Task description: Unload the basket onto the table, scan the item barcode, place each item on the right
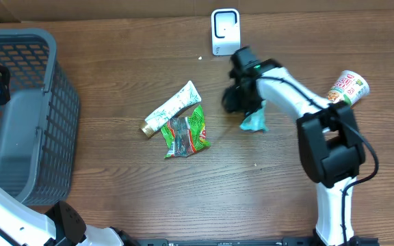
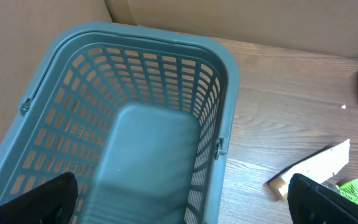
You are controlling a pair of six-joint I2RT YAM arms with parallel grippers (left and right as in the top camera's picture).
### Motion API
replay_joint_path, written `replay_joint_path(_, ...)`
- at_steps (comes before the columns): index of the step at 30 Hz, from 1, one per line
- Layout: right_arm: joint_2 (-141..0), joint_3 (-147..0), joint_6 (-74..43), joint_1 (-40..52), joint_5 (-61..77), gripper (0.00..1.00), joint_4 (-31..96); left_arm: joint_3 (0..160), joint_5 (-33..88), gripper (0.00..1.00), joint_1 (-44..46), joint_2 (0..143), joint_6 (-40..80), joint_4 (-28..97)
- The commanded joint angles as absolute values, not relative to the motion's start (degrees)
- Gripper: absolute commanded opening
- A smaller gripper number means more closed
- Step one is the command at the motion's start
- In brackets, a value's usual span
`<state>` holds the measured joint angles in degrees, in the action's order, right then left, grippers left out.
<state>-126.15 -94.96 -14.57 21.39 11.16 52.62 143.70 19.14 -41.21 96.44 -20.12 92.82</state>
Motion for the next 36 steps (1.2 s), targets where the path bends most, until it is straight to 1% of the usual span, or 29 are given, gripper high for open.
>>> replay_joint_path(1,-126.4,-101.7,-13.1,17.0,14.5,0.55,56.4,143.7,19.9,1.00,-40.8,96.4,-21.2,92.8)
replay_joint_path(2,-126.3,-105.4,-8.8,15.9,17.7,0.62,59.8,143.7,19.9,0.99,-40.8,96.4,-21.2,92.8)
replay_joint_path(3,-126.3,-108.1,-6.5,15.1,18.4,0.68,62.2,143.7,19.9,1.00,-40.8,96.4,-21.2,92.8)
replay_joint_path(4,-126.2,-111.7,-4.3,14.1,18.1,0.77,65.1,143.7,19.9,1.00,-40.8,96.4,-21.2,92.8)
replay_joint_path(5,-126.2,-115.5,-1.3,12.9,18.1,0.84,67.9,143.7,19.9,1.00,-40.8,96.4,-21.2,92.8)
replay_joint_path(6,-126.2,-120.1,3.9,11.0,18.1,0.94,70.7,143.7,19.9,1.00,-40.8,96.4,-21.2,92.8)
replay_joint_path(7,-126.2,-122.4,9.5,9.4,17.8,0.97,72.0,143.7,19.9,1.00,-40.8,96.4,-21.2,92.8)
replay_joint_path(9,-126.3,-122.6,17.0,7.2,15.4,0.98,72.9,143.7,19.9,0.99,-40.8,96.4,-21.2,92.8)
replay_joint_path(12,-127.7,-120.6,23.4,4.9,15.1,0.98,73.7,143.7,19.9,1.00,-40.8,96.4,-21.2,92.8)
replay_joint_path(15,-130.1,-118.0,29.6,2.9,16.4,0.96,73.6,143.7,19.9,1.00,-40.8,96.4,-21.2,92.8)
replay_joint_path(21,-133.7,-115.5,35.6,1.8,19.2,0.93,73.5,143.7,19.9,1.00,-40.8,96.4,-21.2,92.8)
replay_joint_path(26,-135.6,-113.5,37.1,1.8,20.6,0.90,73.9,143.7,19.9,1.00,-40.8,96.4,-21.2,92.8)
replay_joint_path(31,-136.5,-110.0,37.6,1.8,22.9,0.84,73.5,143.7,19.9,1.00,-40.8,96.4,-21.2,92.8)
replay_joint_path(32,-136.5,-109.0,37.5,1.8,23.4,0.74,73.8,143.7,19.9,0.99,-40.8,96.4,-21.2,92.8)
replay_joint_path(34,-136.5,-109.0,37.5,1.8,23.7,0.57,75.5,143.7,19.9,1.00,-40.8,96.4,-21.2,92.8)
replay_joint_path(35,-136.5,-109.0,37.3,1.8,24.1,0.51,76.2,143.7,19.9,0.99,-40.8,96.4,-21.2,92.8)
replay_joint_path(36,-136.5,-109.0,37.3,1.8,25.0,0.49,77.3,143.7,19.9,0.99,-40.8,96.4,-21.2,92.8)
